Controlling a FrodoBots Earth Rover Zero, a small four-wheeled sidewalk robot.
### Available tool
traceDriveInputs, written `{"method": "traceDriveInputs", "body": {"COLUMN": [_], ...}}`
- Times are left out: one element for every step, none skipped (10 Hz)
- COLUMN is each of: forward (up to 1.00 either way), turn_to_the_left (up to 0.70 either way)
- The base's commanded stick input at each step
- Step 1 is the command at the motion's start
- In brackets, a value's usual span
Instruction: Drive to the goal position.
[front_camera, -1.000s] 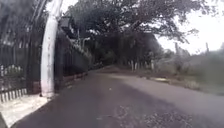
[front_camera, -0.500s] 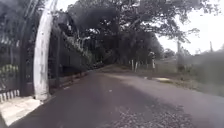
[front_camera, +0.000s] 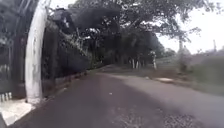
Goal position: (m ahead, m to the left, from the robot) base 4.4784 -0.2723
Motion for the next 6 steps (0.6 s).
{"method": "traceDriveInputs", "body": {"forward": [0.50,0.50,0.50,0.50,0.50,0.50], "turn_to_the_left": [0.00,0.00,0.00,0.00,0.00,0.00]}}
